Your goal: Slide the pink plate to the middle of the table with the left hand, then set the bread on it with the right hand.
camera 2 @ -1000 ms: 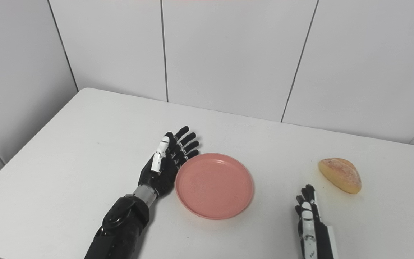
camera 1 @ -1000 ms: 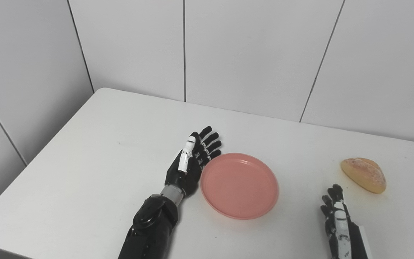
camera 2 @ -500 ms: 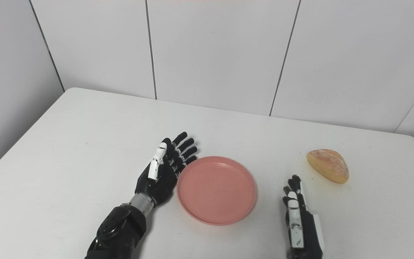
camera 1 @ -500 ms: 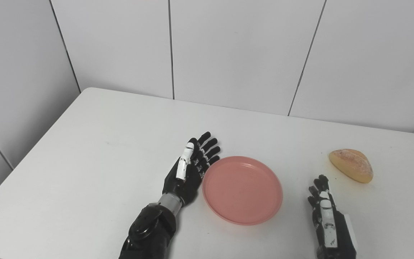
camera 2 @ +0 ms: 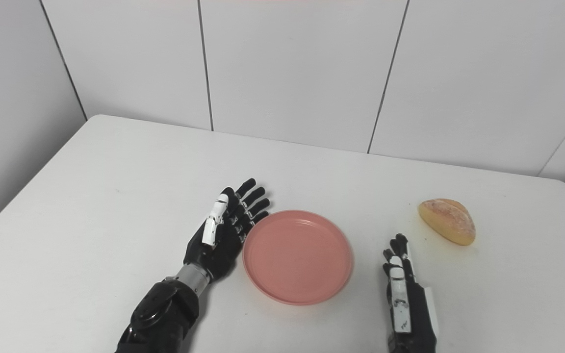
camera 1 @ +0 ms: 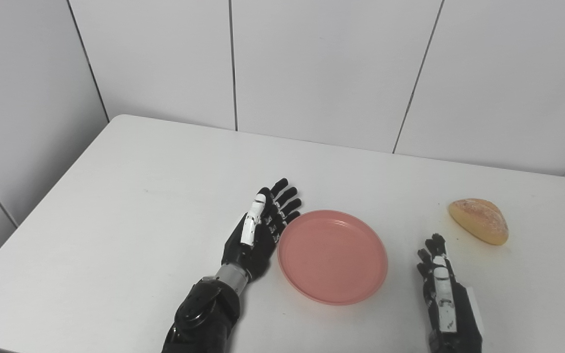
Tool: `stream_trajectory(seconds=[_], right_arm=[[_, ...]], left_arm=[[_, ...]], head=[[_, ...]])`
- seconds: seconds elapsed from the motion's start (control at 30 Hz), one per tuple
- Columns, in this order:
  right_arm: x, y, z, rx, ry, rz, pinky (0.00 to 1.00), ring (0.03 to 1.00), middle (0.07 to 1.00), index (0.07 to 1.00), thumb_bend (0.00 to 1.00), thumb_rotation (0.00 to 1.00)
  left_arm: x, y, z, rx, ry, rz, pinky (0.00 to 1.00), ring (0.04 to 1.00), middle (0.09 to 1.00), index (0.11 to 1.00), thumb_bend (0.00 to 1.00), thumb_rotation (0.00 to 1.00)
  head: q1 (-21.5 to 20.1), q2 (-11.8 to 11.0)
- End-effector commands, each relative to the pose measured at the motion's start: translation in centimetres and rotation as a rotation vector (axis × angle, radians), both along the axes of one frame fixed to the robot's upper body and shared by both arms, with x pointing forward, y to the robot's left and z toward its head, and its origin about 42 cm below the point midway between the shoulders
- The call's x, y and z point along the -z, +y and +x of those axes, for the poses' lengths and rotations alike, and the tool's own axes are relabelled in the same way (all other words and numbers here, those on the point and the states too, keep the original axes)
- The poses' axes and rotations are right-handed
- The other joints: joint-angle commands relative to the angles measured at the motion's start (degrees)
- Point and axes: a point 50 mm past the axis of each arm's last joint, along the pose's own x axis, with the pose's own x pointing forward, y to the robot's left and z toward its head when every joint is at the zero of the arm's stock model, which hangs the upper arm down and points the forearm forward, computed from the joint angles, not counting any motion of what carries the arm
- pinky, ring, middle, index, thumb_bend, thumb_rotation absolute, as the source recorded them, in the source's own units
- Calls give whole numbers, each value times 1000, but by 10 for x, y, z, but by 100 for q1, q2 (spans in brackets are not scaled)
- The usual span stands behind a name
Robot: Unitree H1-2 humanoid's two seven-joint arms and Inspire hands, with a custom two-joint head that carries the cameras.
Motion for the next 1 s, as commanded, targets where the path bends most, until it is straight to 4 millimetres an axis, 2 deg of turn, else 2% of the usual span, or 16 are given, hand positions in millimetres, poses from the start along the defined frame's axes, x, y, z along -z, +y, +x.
stream_trajectory(seconds=[0.0,0.23,0.47,0.83,0.97], right_arm=[[-16,3,4,4,-64,6,1000,978,993,998,301,1000],[-21,1,3,22,-83,-35,966,961,981,990,298,1000],[-36,-6,4,45,-125,-66,962,960,984,991,335,1000],[-78,-23,7,85,-263,-127,982,956,973,981,353,1000],[-94,-32,12,123,-319,-210,966,948,963,969,373,1000]], left_arm=[[14,-1,-7,-4,60,19,942,931,940,926,395,1000],[16,0,-8,-17,62,17,947,934,941,925,395,1000],[17,1,-9,-34,55,46,941,927,932,915,393,1000],[22,1,-10,-46,40,77,934,918,926,915,397,1000],[25,4,-11,-49,44,73,937,919,926,913,401,1000]], head=[[-23,-6],[-163,-15],[-326,-27],[-685,-141],[-870,-219]])
